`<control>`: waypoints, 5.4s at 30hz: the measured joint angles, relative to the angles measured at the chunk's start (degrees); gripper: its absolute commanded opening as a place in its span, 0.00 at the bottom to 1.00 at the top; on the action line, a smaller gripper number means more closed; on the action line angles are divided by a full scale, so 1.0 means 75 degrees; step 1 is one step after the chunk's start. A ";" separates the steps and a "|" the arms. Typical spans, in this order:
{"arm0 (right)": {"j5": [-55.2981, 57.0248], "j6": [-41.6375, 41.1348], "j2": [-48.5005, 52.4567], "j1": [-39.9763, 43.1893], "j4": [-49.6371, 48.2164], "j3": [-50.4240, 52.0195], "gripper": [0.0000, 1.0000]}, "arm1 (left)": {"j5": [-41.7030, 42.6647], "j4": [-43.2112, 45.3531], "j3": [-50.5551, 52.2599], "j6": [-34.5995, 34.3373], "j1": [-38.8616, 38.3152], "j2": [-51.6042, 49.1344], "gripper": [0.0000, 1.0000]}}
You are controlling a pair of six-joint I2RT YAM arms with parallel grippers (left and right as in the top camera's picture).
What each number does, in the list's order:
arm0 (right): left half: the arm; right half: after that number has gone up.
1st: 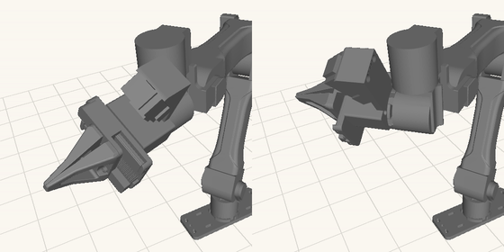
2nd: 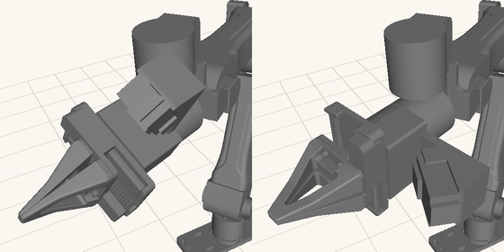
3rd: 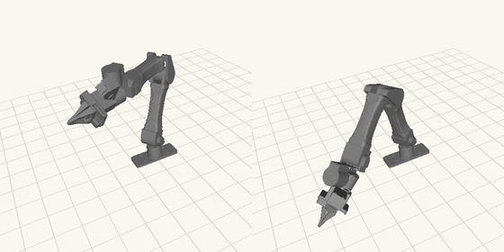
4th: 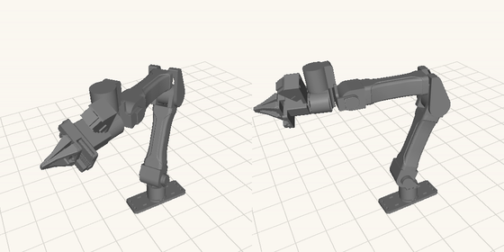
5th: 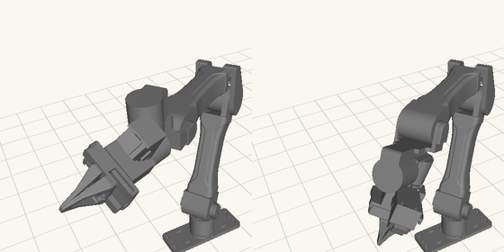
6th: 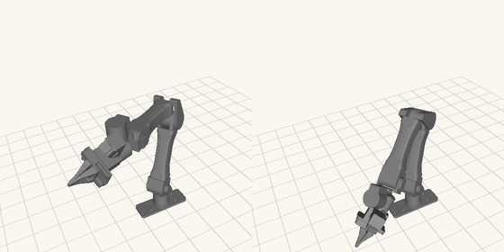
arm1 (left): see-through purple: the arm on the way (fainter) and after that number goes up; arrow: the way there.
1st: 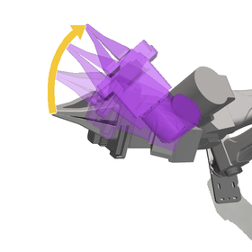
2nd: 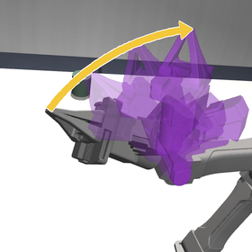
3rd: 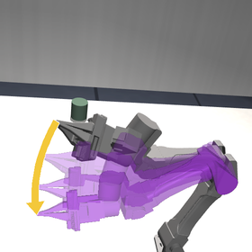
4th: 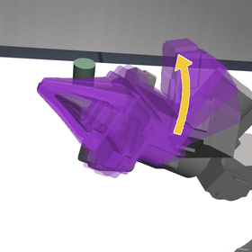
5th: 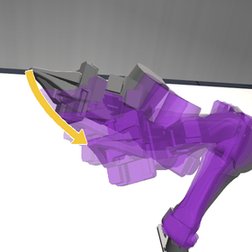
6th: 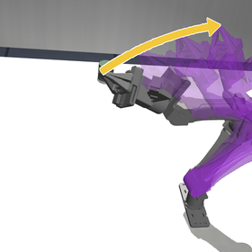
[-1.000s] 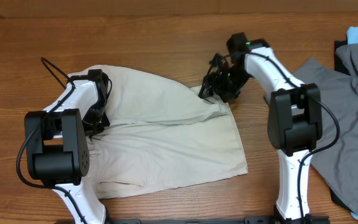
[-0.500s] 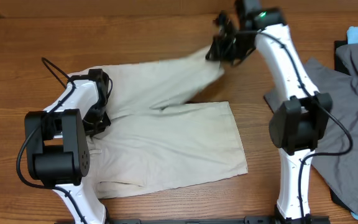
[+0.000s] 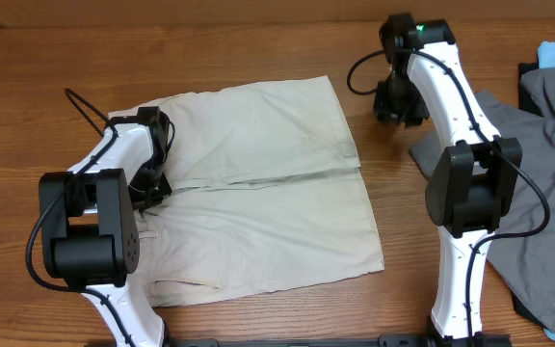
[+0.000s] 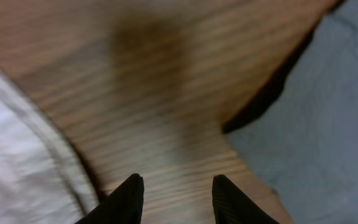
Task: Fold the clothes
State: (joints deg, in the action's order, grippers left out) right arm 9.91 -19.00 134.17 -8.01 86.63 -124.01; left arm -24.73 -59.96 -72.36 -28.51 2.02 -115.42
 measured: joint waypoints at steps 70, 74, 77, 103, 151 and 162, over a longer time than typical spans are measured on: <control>-0.3657 0.1072 -0.9635 0.1955 -0.1821 0.8186 1.00 | 0.3748 -0.0761 0.2524 0.0379 0.0245 0.8597 1.00; -0.4459 0.1090 -0.9250 0.1816 -0.1757 0.9090 1.00 | 0.3471 -0.0898 0.3063 -0.0615 0.0455 0.8294 1.00; -0.4747 0.1090 -0.8886 0.1483 -0.1778 0.9413 1.00 | 0.3375 -0.0898 0.3264 -0.1000 0.0976 0.7866 1.00; -0.4415 -0.1926 -0.8574 0.0204 -0.2416 0.9637 1.00 | 0.3229 0.2748 0.5508 -0.1373 0.4450 0.6580 0.61; -0.4360 -1.1357 -0.8548 -0.4246 -0.6038 1.1896 0.82 | 0.3870 0.2500 0.3990 -0.0542 0.4444 0.4992 0.05; -0.3436 -1.2024 -0.7571 -0.4296 -0.6286 1.1992 0.67 | 0.3893 0.2422 0.3984 -0.0542 0.4444 0.4992 0.06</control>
State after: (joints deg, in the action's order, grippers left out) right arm -15.86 -109.19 77.38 -40.23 39.48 -34.06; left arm 4.47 -41.80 -42.48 -32.58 35.35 -77.97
